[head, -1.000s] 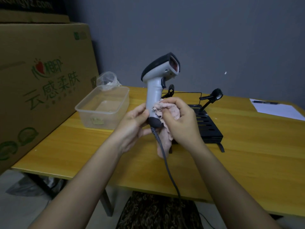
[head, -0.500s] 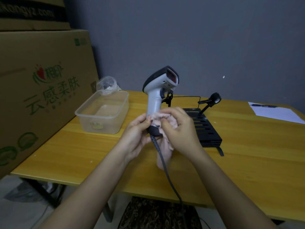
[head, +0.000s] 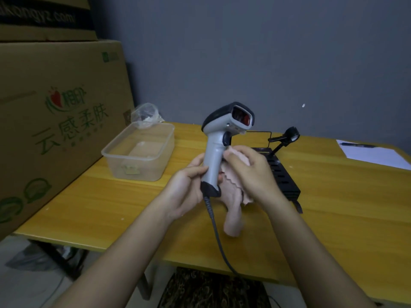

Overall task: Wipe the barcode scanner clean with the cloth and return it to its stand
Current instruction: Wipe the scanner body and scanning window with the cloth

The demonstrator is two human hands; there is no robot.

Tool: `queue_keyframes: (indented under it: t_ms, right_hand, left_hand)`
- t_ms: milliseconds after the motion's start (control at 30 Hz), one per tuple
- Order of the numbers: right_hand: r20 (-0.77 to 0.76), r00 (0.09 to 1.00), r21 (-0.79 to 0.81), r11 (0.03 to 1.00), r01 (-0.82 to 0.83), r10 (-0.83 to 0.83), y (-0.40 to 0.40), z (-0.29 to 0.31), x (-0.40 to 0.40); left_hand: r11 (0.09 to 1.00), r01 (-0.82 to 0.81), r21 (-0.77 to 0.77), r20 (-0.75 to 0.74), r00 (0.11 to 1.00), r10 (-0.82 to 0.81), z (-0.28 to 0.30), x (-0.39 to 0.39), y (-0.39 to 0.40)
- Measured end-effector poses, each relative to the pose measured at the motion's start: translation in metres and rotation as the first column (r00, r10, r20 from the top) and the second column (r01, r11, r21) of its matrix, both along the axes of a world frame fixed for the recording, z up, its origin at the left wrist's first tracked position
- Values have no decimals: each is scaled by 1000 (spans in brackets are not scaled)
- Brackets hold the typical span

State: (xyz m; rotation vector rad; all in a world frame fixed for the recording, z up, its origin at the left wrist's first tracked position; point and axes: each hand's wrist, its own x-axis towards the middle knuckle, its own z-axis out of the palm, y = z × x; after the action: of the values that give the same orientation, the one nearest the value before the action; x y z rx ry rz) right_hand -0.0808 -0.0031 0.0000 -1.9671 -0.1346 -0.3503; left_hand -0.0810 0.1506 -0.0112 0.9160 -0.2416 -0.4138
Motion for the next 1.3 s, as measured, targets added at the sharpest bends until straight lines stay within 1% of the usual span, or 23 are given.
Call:
queue_keyframes:
  t_ms: [33, 67, 133, 167, 200, 233, 267, 300, 433, 567, 733, 833, 867, 933, 1000, 1067, 1100, 1133, 1200, 1267, 1300]
  right_hand:
    - [15, 1000, 3, 1000, -5, 5, 4, -2, 0]
    - [30, 1000, 10, 1000, -4, 4, 6, -3, 0]
    - [40, 999, 54, 999, 3, -6, 10, -4, -1]
    - [47, 999, 76, 997, 1, -5, 11, -5, -2]
    - [56, 998, 94, 996, -5, -1, 12, -4, -3]
    - [64, 998, 100, 995, -7, 1, 13, -4, -4]
    - [74, 997, 97, 995, -12, 4, 13, -5, -4]
    - [80, 997, 86, 996, -16, 9, 12, -4, -4]
    - [90, 996, 47, 998, -30, 25, 11, -5, -5]
    - [81, 996, 46, 998, -41, 37, 12, -4, -3]
    - [19, 998, -20, 998, -62, 62, 9, -6, 0]
    - [-45, 994, -93, 991, -99, 95, 1, -7, 1]
    - [-67, 994, -105, 990, -95, 89, -2, -7, 1]
    - [-70, 998, -112, 994, -16, 8, -11, -8, 2]
    - [0, 992, -100, 987, 122, -123, -22, -3, -2]
    - [153, 957, -88, 961, 261, -246, -29, 9, -9]
    - [249, 927, -84, 947, 311, -282, -31, 16, -12]
    - [347, 891, -82, 938, 338, -291, -31, 22, -13]
    - [508, 824, -118, 928, 354, -250, -27, 32, -15]
    - [592, 788, -203, 915, 348, -168, -21, 33, -12]
    - [595, 794, -247, 913, 324, -121, -16, 31, -9]
  left_hand:
    - [1000, -2, 30, 11, 1000, 2, 0, 0, -2]
    - [996, -16, 92, 41, 999, 13, 0, -1, -4]
    - [963, -66, 263, 88, 995, 44, -2, -2, -8]
    - [927, -116, 358, 126, 989, 75, -2, -2, -10]
    - [869, -192, 456, 182, 976, 120, -2, -1, -11]
    - [810, -267, 522, 248, 956, 155, -2, -1, -11]
    - [778, -314, 544, 285, 941, 180, -2, 0, -11]
    - [776, -335, 534, 299, 934, 197, -1, 1, -10]
    - [831, -317, 456, 272, 939, 209, 1, 1, -10]
    - [834, -279, 475, 294, 944, 148, -3, 4, -13]
    - [833, -287, 473, 256, 950, 182, -10, 10, -16]
    - [853, -267, 449, 205, 960, 193, -14, 12, -18]
    - [856, -256, 450, 195, 963, 186, -16, 13, -19]
    - [846, -248, 472, 201, 965, 170, -20, 14, -19]
    - [828, -260, 497, 228, 960, 164, -24, 14, -18]
    - [808, -279, 519, 246, 954, 172, -27, 15, -17]
    - [799, -287, 529, 253, 951, 175, -28, 15, -16]
    - [791, -292, 537, 258, 950, 175, -30, 15, -16]
    - [780, -301, 549, 273, 946, 173, -32, 16, -17]
    - [784, -309, 538, 287, 942, 175, -34, 15, -17]
    - [787, -311, 533, 297, 939, 170, -33, 15, -18]
